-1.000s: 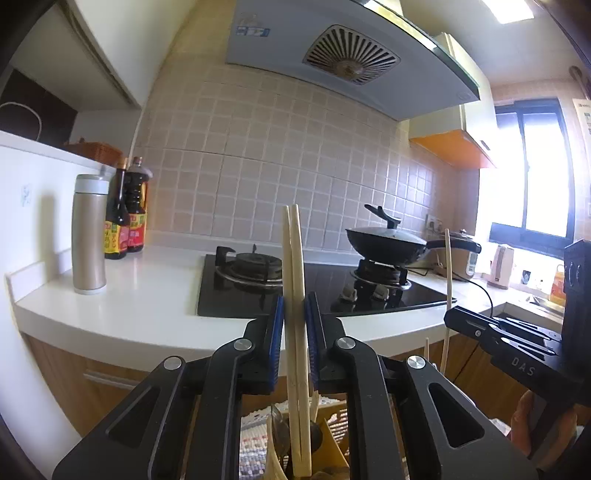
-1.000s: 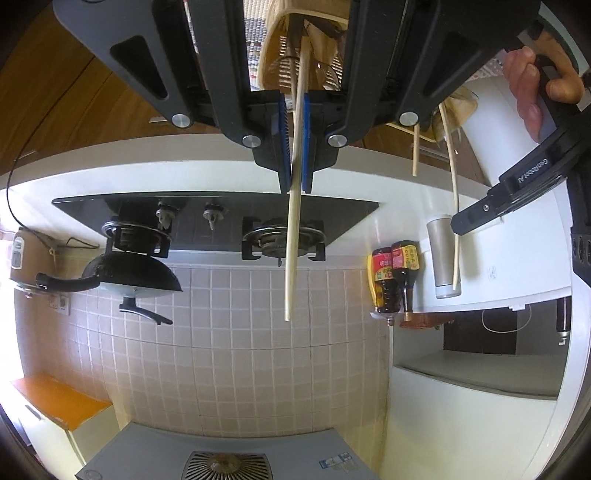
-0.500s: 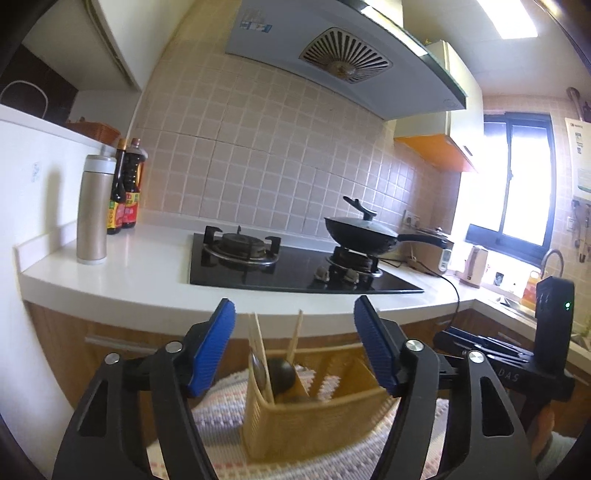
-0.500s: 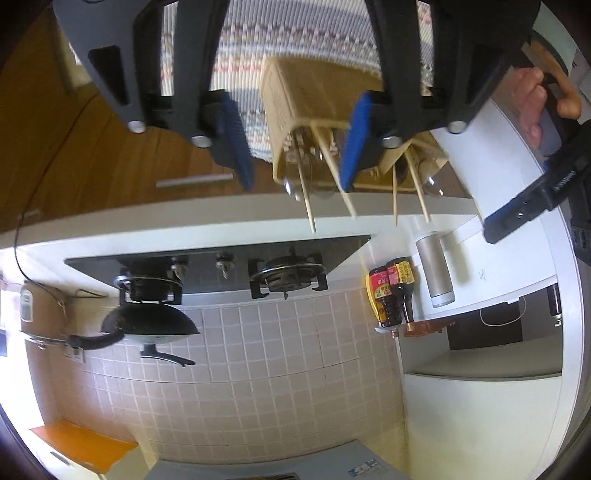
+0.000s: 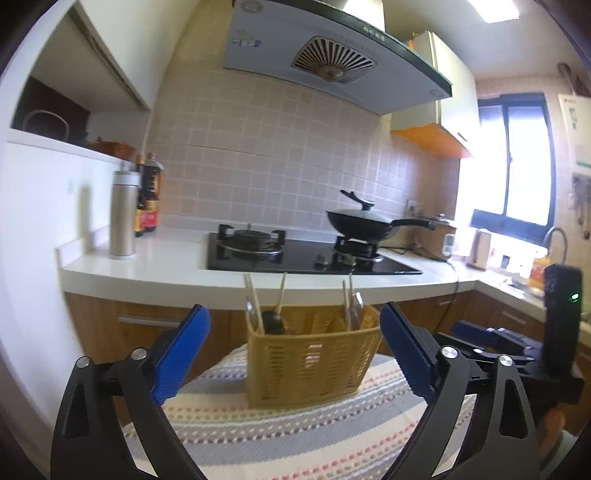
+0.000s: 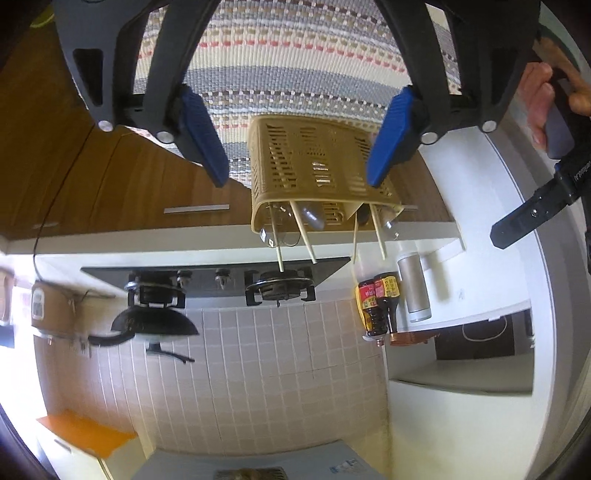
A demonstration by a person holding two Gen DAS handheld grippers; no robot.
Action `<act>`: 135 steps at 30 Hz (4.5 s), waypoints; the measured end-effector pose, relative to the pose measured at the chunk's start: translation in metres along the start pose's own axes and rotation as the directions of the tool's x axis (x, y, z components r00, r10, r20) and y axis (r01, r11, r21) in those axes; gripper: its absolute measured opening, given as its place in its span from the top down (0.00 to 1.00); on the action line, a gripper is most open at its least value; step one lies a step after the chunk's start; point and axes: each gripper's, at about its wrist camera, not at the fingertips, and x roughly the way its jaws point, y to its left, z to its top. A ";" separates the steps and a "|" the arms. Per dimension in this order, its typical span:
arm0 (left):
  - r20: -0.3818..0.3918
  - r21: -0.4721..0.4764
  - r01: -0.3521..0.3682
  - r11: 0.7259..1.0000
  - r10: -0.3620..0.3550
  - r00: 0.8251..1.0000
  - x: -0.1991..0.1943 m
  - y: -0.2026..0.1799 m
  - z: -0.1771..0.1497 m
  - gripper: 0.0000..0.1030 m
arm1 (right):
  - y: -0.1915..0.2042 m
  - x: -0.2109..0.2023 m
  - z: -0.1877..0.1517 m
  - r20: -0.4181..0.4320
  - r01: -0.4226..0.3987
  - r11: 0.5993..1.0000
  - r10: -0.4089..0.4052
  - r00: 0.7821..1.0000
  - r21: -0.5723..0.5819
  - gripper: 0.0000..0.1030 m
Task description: Organize utensils
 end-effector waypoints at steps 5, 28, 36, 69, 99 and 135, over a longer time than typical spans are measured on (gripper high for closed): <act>0.017 0.009 -0.080 0.997 0.079 0.997 -0.015 -0.004 -0.017 0.08 | 0.009 -0.012 -0.011 0.066 0.042 0.998 -0.040 0.997 -0.036 0.12; 0.055 0.132 -0.387 0.913 0.383 0.922 0.011 -0.016 -0.094 0.07 | 0.012 0.010 -0.060 0.131 0.203 0.974 -0.189 0.973 -0.104 0.08; 0.017 0.145 -0.348 0.926 0.349 0.937 0.014 -0.016 -0.098 0.07 | 0.017 0.011 -0.064 0.103 0.200 0.972 -0.189 0.977 -0.121 0.08; 0.017 0.131 -0.375 0.918 0.376 0.926 0.010 -0.015 -0.096 0.07 | 0.014 0.012 -0.065 0.073 0.179 0.978 -0.172 0.982 -0.104 0.08; 0.034 0.130 -0.396 0.909 0.395 0.918 0.008 -0.015 -0.095 0.07 | 0.017 0.013 -0.066 0.062 0.173 0.980 -0.168 0.984 -0.096 0.08; 0.032 0.135 -0.394 0.909 0.393 0.919 0.007 -0.017 -0.095 0.07 | 0.014 0.014 -0.067 0.044 0.153 0.983 -0.149 0.988 -0.100 0.08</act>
